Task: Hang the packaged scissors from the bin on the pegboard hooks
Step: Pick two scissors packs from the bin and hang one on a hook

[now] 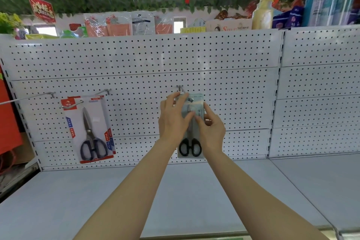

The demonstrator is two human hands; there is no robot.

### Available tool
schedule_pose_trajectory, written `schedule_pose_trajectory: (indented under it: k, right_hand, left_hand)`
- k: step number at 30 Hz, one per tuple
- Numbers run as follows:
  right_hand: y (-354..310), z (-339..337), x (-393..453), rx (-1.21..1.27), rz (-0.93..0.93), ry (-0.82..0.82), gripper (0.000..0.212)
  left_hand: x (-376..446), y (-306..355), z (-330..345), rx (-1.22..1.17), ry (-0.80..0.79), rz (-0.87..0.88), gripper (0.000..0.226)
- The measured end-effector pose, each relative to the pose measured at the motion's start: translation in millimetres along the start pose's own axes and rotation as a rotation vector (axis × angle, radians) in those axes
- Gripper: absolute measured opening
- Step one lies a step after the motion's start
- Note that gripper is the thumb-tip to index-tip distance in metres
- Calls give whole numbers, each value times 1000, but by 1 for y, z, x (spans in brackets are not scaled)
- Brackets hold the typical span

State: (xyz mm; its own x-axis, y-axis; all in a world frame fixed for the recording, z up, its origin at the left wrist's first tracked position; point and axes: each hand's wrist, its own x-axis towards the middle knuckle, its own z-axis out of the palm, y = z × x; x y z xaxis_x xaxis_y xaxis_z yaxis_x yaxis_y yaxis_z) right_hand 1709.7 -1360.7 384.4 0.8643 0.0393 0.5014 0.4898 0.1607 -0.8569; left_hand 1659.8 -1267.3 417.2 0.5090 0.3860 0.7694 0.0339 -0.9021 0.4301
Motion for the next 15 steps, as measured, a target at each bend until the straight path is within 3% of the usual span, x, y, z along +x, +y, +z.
schedule_pose_trajectory:
  k: [7, 15]
  right_hand:
    - [2, -18, 4, -263, -149, -28, 39]
    - [-14, -74, 0, -767, -644, 23, 43]
  left_hand:
    - [-2, 0, -3, 5, 12, 14, 63]
    - [-22, 0, -31, 145, 49, 242, 59]
